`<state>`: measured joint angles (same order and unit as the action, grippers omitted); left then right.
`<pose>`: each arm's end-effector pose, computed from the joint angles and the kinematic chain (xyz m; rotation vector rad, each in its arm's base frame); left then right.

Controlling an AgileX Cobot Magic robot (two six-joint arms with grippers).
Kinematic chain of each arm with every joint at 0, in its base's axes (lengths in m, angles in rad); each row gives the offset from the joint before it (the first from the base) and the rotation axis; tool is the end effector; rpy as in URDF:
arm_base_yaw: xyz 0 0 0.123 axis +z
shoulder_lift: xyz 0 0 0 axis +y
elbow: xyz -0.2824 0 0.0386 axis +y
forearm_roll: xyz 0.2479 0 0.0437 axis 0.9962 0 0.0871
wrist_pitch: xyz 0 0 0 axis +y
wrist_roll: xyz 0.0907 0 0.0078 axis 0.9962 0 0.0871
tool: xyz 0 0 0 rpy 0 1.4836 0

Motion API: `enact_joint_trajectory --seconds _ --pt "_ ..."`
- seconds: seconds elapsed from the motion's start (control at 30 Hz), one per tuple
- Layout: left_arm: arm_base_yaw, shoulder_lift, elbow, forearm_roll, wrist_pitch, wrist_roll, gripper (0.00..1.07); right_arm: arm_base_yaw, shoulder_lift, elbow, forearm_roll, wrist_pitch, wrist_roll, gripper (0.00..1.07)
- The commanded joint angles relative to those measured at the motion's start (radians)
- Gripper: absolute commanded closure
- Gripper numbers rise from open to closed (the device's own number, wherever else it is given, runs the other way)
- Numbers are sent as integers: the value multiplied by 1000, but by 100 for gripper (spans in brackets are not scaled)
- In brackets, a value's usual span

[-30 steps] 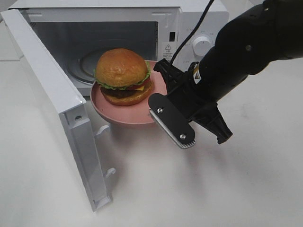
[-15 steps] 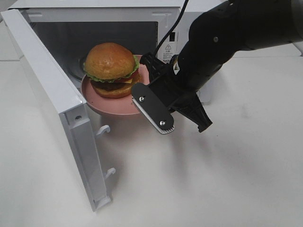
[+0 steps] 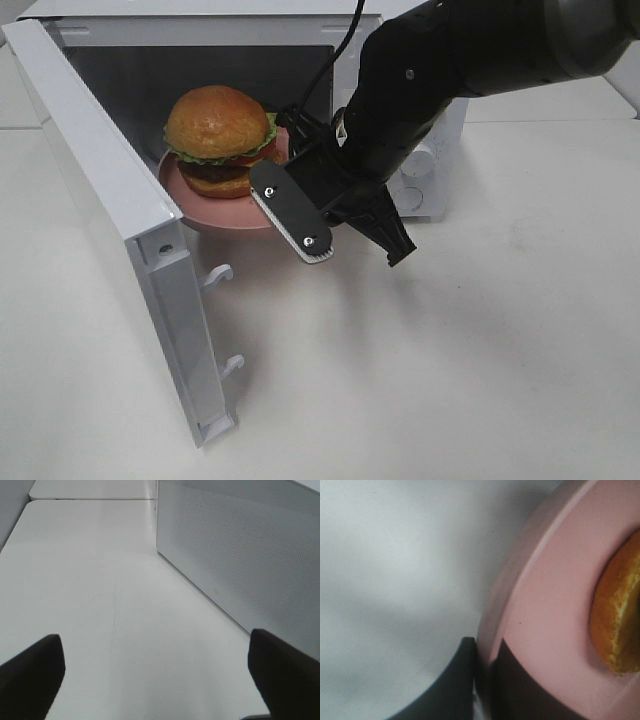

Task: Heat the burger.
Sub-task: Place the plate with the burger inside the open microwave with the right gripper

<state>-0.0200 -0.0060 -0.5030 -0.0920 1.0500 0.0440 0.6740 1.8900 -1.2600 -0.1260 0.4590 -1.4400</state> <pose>-0.0060 -0.0071 0.2791 0.0688 2.0213 -0.0945 0.3160 0.2459 0.1918 -2.3407 1.1757 -0.3939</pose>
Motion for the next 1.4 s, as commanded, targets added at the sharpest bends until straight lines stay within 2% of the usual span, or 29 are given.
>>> enact_joint_trajectory --seconds 0.03,0.53,0.87,1.23,1.4 --pt "-5 -19 3 -4 -14 -1 16 -4 17 -67 -11 -47 66 107" --pt "-5 -19 3 -4 -14 -1 16 -4 136 -244 -42 22 175 107" --pt "-5 -19 3 -4 -14 -1 16 -4 238 -389 -111 59 297 107" --pt "-5 -19 3 -4 -14 -1 16 -4 320 -505 -126 82 318 107" --pt "-5 -19 3 -3 -14 -1 16 -4 383 -595 -136 107 362 107"
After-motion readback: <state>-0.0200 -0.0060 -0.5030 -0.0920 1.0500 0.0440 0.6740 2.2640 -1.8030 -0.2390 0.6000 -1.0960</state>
